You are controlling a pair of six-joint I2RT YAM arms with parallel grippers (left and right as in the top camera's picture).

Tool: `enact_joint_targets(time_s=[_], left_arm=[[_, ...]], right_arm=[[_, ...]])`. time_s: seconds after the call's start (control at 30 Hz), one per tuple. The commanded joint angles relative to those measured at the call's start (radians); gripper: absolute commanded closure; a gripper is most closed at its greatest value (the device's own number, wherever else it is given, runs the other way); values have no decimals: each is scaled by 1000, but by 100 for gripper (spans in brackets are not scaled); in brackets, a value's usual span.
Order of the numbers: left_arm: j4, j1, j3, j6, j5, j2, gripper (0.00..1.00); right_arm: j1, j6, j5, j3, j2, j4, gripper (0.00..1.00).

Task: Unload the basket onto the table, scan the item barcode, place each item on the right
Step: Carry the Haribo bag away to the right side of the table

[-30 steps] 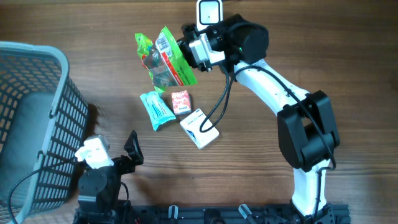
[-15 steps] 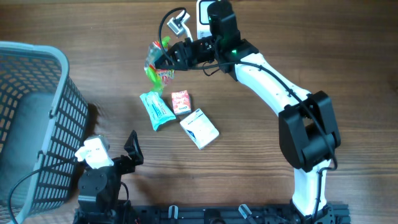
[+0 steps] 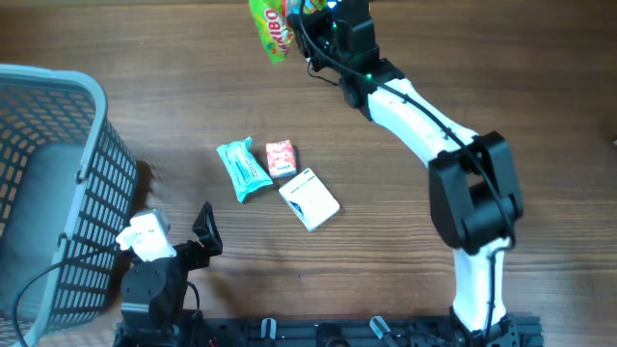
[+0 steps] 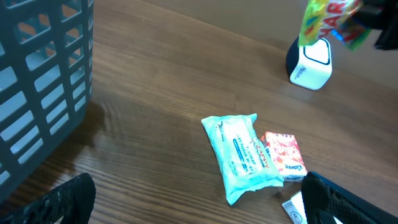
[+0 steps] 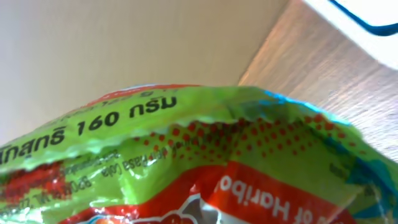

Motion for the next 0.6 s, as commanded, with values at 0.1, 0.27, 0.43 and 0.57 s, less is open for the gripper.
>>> enact_joint_targets(time_s=[0.1, 0.27, 0.43, 0.57], left_arm=[[3, -4, -5, -8, 8, -7, 0], [3, -4, -5, -8, 8, -7, 0], [3, -4, -5, -8, 8, -7, 0], [3, -4, -5, -8, 8, -7, 0]], right_arm=[[-77, 121, -2, 332, 249, 16, 95], [-113, 174, -30, 335, 251, 16, 95], [-115, -8, -152, 336, 216, 2, 95], [-129, -216, -165, 336, 53, -350, 95]])
